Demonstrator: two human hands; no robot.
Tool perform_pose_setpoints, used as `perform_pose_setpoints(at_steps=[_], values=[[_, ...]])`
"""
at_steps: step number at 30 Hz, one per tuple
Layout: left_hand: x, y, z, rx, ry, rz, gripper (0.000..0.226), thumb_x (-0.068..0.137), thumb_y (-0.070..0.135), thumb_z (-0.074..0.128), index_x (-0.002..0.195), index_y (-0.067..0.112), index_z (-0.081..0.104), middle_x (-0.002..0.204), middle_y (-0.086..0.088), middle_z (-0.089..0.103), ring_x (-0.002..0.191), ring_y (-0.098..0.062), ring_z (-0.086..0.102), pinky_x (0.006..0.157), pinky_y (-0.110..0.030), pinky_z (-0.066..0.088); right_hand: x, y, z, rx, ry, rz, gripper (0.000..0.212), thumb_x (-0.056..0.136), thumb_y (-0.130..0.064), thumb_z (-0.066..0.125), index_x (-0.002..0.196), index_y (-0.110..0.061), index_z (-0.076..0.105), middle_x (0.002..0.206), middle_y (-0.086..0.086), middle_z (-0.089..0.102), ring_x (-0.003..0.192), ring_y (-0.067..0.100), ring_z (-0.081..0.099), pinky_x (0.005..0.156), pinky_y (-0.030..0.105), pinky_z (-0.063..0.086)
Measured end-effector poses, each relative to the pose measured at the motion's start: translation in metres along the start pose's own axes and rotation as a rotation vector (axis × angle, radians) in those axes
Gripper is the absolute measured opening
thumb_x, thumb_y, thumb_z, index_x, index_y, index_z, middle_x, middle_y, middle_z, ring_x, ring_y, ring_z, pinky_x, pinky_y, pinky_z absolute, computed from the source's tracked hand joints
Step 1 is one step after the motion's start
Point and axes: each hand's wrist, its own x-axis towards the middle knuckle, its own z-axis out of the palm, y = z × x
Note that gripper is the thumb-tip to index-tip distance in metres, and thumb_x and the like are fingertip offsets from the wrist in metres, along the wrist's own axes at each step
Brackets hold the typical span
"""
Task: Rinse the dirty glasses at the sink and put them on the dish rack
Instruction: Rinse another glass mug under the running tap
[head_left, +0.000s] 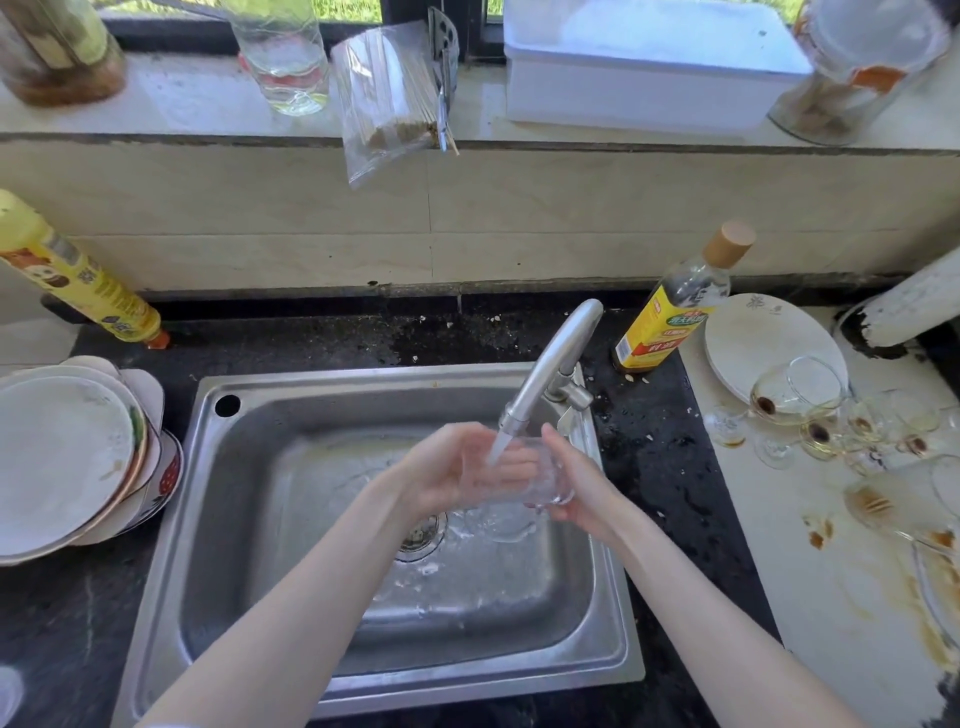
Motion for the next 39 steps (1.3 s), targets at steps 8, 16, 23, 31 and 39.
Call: perform_pose_setpoints(at_steps=[8,16,23,31,39], values=[[0.014,-0.008,-0.003,0.184,0.034,-0.01,0.041,0.099,0.026,0.031,0.115,-0.002,0.057,0.111,-0.018,0.066,0.103,-0.027,0.064,0.093,-0.038,0.049,0.003,-0.009,-0.01,0.112,0.064,0.193,0.057,0.089,-0.052,0.051,0.126,-0.009,0.055,0.077,0.008,0.062,0.04,0.014,0.059,0.035,0.02,0.045],[0.018,-0.003,-0.003,0.079,0.035,-0.063,0.041,0.097,0.023,0.032,0.104,-0.004,0.063,0.095,-0.019,0.071,0.086,-0.025,0.069,0.08,-0.034,0.057,-0.002,0.002,-0.018,0.099,-0.068,0.099,0.065,0.079,-0.063,0.054,0.12,-0.013,0.06,0.084,0.005,0.071,0.073,0.019,0.064,0.066,0.029,0.048],[0.029,-0.01,0.01,0.015,0.028,-0.083,0.043,0.098,0.026,0.033,0.104,-0.005,0.061,0.099,-0.022,0.069,0.088,-0.028,0.069,0.081,-0.037,0.056,-0.006,0.004,-0.032,0.279,-0.099,0.04,0.035,0.085,-0.042,0.052,0.092,-0.008,0.06,0.06,0.001,0.061,0.048,0.013,0.054,0.047,0.023,0.041],[0.018,-0.028,0.003,1.256,-0.153,0.191,0.036,0.093,0.053,0.039,0.122,0.038,0.056,0.13,0.006,0.056,0.121,-0.011,0.049,0.109,-0.037,0.033,-0.001,0.005,-0.031,0.371,0.058,0.252,0.042,0.085,-0.046,0.054,0.1,-0.009,0.066,0.085,0.013,0.068,0.06,0.025,0.067,0.053,0.029,0.052],[0.01,-0.012,0.005,0.532,0.052,0.166,0.026,0.093,0.017,0.048,0.105,0.001,0.066,0.103,-0.006,0.07,0.086,-0.016,0.069,0.085,-0.032,0.054,-0.009,0.001,-0.008,0.345,-0.072,0.066,0.044,0.091,-0.038,0.042,0.079,-0.011,0.074,0.07,0.006,0.07,0.055,0.018,0.062,0.056,0.027,0.042]])
